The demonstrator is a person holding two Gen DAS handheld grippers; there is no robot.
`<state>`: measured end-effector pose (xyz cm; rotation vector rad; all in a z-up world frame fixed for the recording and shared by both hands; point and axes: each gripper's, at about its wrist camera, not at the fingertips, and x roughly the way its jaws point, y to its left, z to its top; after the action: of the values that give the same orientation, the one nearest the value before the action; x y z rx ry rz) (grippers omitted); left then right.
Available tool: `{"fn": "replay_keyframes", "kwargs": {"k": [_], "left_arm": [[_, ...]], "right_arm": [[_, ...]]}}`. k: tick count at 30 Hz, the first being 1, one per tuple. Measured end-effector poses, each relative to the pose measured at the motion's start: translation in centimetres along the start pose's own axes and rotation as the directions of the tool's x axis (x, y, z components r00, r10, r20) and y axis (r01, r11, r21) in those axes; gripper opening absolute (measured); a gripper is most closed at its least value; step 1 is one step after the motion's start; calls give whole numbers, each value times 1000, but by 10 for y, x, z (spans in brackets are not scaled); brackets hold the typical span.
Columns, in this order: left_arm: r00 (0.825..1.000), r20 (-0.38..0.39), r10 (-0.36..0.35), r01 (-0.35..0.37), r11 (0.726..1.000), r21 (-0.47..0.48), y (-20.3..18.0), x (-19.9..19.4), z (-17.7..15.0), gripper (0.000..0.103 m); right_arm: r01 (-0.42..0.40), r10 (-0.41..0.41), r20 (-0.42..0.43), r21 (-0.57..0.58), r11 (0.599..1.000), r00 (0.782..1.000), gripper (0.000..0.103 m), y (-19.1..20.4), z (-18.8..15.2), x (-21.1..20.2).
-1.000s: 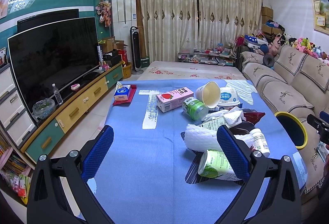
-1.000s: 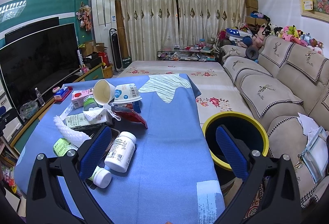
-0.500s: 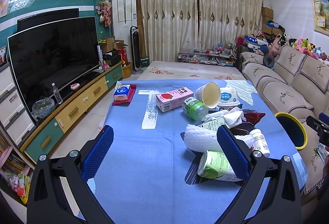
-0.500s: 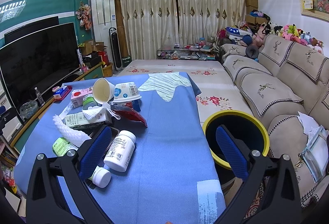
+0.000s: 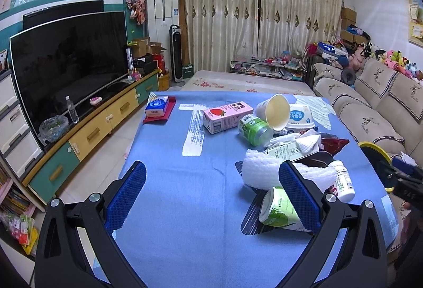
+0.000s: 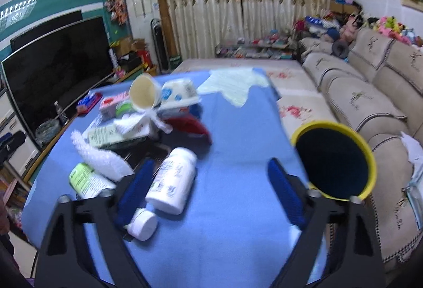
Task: Collect trash
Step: 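Grasp the white pill bottle with the right gripper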
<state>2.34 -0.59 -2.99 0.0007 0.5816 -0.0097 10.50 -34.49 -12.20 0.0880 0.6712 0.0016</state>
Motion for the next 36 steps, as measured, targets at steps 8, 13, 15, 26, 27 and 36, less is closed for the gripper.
{"fn": "replay_keyframes", "kwargs": {"k": [8, 13, 15, 26, 27, 36], "left_arm": [[1000, -27, -2, 2, 1000, -6, 4, 19, -4, 99], [999, -40, -5, 5, 1000, -14, 7, 27, -5, 99], [999, -45, -5, 5, 1000, -15, 7, 30, -6, 99], [999, -44, -9, 9, 1000, -10, 5, 34, -2, 99], [999, -44, -9, 9, 1000, -10, 5, 34, -2, 99], [999, -36, -23, 23, 1000, 3, -1, 32, 1, 99]], "right_arm": [[-32, 27, -86, -53, 998, 996, 67, 27, -14, 33], [-46, 40, -154, -40, 998, 987, 66, 30, -18, 51], [-55, 48, -166, -36, 998, 985, 65, 30, -19, 54], [-91, 86, -169, -21, 996, 982, 49, 26, -18, 49], [-91, 87, -159, -21, 996, 984, 49, 24, -17, 45], [-107, 108, -86, 12, 994, 990, 47, 1, -4, 12]]}}
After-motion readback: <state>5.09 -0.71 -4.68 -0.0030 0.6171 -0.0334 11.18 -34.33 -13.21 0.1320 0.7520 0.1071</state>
